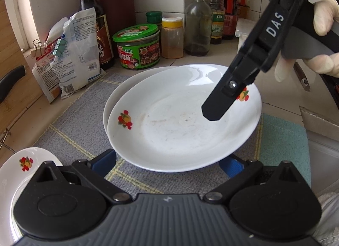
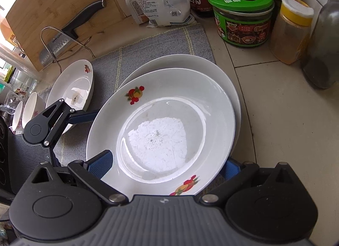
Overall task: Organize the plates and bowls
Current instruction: 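Open both grippers to release the plate onto the stack, then move both grippers to the rim of the brown-stained white plate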
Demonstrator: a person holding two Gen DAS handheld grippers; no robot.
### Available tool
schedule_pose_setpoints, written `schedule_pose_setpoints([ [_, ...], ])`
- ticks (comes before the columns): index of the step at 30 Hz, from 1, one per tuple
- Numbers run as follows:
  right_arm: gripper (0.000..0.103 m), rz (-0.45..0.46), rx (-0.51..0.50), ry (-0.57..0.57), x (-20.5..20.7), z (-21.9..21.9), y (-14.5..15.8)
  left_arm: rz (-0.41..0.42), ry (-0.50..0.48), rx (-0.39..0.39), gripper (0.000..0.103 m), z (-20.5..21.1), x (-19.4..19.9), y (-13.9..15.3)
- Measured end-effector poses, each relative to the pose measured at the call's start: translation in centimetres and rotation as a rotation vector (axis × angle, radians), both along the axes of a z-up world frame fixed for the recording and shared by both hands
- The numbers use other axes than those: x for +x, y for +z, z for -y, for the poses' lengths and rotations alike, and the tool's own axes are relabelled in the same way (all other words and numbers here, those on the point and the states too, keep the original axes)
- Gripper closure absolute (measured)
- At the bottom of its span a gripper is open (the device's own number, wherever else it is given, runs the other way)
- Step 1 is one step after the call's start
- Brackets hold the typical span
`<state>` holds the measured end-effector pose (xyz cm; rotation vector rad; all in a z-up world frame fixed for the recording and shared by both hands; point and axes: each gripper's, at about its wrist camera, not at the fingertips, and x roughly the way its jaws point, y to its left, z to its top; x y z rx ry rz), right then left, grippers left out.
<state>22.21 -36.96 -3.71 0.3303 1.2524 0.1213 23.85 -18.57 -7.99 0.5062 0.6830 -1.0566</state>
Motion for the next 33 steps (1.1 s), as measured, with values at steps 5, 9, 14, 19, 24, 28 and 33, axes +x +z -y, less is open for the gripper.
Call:
schedule_pose_setpoints([
  [5, 0.0, 0.005, -0.033, 0.002, -0.2, -0.4, 0.0, 0.001, 0.007, -0.004, 0.001, 0.1, -0.1, -0.1],
  [9, 0.0, 0.007, -0.057, 0.006, -0.4, -0.9, 0.1, -0.004, 0.01, -0.004, 0.001, 0.2, 0.0, -0.1],
  [14, 0.0, 0.001, -0.087, 0.003, -0.8, -1.2, 0.0, 0.012, 0.003, 0.007, 0.001, 0.5, -0.3, -0.2],
  [19, 0.0, -0.001, -0.108, 0.016, -1.2, -1.5, -0.3, -0.004, 0.01, 0.001, 0.001, 0.5, -0.2, -0.3],
  [24, 0.0, 0.024, -0.116, 0.026, -1.5, -1.6, -0.2, 0.004, 0.026, -0.007, 0.001, 0.3, -0.4, 0.2],
  [28, 0.0, 0.06, -0.142, 0.034, -1.9, -2.0, 0.2, 0.043, 0.06, -0.028, 0.001, -0.5, -0.8, 0.9],
  [33, 0.0, 0.131, -0.176, 0.083, -2.6, -3.2, 1.3, 0.076, 0.15, -0.075, 0.001, -2.8, -1.4, 2.3],
])
